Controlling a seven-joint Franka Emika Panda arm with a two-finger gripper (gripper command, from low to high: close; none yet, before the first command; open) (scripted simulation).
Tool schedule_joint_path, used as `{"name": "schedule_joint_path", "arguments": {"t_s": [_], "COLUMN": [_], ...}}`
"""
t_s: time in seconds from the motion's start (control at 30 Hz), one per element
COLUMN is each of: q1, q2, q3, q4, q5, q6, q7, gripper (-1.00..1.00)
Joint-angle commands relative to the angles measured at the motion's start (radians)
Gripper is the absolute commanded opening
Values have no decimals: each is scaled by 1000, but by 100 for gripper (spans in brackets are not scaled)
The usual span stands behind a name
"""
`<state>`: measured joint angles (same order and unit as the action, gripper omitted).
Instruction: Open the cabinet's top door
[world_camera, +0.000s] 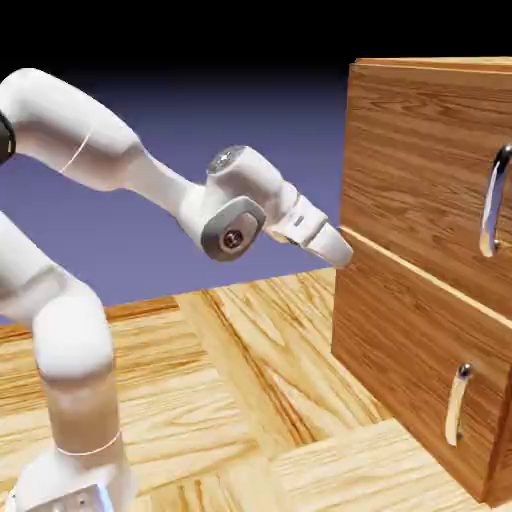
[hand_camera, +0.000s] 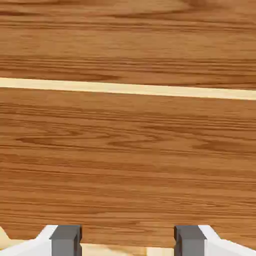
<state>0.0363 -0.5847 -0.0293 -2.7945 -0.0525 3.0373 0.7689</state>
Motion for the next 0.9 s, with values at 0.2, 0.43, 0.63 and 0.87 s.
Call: {"name": "schedule_joint_path", "arguments": {"t_s": [0.2,0.43,0.63,0.87], "q1": [141,282,402,543], "q2": [-85,-170,-243,-328], "q3": [-170,-340,-486,-656], "q4": [90,180,258,348], "q5": [-304,-609,-870,-1174], "q6": [2,4,6,8], "q7": [162,323,462,624], "gripper": [0,0,0,0]}}
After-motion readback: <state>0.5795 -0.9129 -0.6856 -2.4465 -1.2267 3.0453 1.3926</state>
